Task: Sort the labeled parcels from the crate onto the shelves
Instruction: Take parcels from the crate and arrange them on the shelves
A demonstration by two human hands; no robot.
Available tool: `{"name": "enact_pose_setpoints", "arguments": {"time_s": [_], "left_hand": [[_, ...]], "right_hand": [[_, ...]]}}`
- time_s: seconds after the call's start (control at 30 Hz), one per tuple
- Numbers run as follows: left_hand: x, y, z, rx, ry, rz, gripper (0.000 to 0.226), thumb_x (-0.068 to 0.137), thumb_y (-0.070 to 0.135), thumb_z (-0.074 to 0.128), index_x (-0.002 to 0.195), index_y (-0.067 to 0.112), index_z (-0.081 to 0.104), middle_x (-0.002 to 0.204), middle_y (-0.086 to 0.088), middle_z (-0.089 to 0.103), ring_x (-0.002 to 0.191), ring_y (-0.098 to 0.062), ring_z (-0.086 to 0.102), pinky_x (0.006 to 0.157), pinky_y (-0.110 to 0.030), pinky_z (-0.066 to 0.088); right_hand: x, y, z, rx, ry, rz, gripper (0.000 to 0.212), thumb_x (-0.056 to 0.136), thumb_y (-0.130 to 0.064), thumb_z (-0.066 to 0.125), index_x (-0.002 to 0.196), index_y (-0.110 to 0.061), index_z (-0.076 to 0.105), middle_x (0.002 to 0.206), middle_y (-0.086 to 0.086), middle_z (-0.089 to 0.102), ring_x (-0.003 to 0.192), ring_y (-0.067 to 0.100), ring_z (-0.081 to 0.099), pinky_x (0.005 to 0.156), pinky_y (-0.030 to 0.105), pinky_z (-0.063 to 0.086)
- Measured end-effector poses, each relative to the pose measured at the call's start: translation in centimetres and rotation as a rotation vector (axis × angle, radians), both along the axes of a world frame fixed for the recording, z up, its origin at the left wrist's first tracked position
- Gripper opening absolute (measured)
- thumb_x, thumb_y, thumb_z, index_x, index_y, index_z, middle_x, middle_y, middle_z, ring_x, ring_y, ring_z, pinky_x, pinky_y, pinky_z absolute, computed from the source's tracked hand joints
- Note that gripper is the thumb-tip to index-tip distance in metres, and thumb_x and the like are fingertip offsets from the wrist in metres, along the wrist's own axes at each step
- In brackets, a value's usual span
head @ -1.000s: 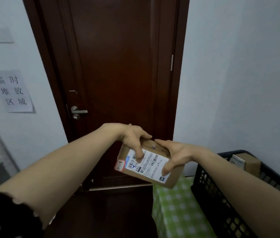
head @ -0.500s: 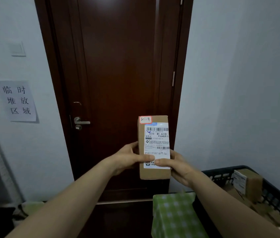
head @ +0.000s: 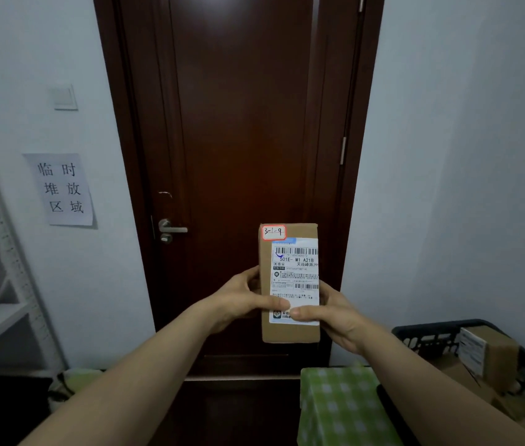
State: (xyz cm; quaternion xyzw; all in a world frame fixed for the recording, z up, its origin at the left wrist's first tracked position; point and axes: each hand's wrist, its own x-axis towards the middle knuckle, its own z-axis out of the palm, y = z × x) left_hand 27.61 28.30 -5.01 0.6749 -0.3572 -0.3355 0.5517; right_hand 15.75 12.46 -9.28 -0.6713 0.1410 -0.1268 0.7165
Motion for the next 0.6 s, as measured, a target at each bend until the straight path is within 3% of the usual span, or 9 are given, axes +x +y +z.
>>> {"name": "enact_pose_setpoints", "arguments": {"time_s": [0.07,0.17,0.3,0.43,0.6], "left_hand": [[0.2,1.1,-0.3,0.01,0.005,0.043,0.046,0.073,0.009,0.079,0.104,0.033,0.054,0.103,0.007,0.07,0.095,-0.007,0.067,0.086,-0.028,0.053],[0.7,3.4,-1.2,0.02,0.01,0.135,0.044,0.073,0.014,0.08,0.106,0.031,0.056,0.105,0.007,0.07,0.095,-0.006,0.067,0.08,-0.022,0.053],[1.4,8.1,-3.2,0.093,0.025,0.294,0.056,0.068,0.022,0.084,0.117,0.028,0.056,0.107,0.007,0.071,0.1,-0.011,0.067,0.092,-0.034,0.052],[1.3,14.7,-5.8,0.187,0.101,0.435,0.067,0.065,0.023,0.086,0.124,0.024,0.056,0.11,0.005,0.071,0.101,-0.014,0.068,0.094,-0.041,0.052],[0.0,23.1,-7.5,0.204,0.14,0.575,0.054,0.07,0.022,0.083,0.118,0.026,0.058,0.106,0.008,0.071,0.098,-0.008,0.068,0.088,-0.03,0.054]], "right_hand": [[0.7,0.6,-0.1,-0.004,0.005,0.035,0.106,0.039,-0.011,0.09,0.135,-0.012,0.045,0.109,0.003,0.072,0.104,0.018,0.067,0.088,0.033,0.054],[2.3,2.0,-0.7,-0.006,0.031,0.124,0.106,0.04,-0.011,0.089,0.136,-0.012,0.044,0.11,0.003,0.072,0.103,0.018,0.067,0.09,0.034,0.053],[5.7,5.1,-2.1,0.038,0.049,0.254,0.108,0.04,-0.023,0.089,0.137,-0.01,0.043,0.112,0.004,0.071,0.107,0.021,0.065,0.098,0.04,0.049],[9.2,10.4,-3.4,0.099,0.069,0.386,0.106,0.039,-0.025,0.086,0.136,-0.011,0.045,0.108,0.005,0.072,0.11,0.024,0.063,0.102,0.047,0.045],[10.7,18.5,-4.9,0.089,0.108,0.521,0.098,0.042,-0.018,0.086,0.133,-0.013,0.048,0.108,0.006,0.072,0.106,0.025,0.065,0.1,0.048,0.047]]}}
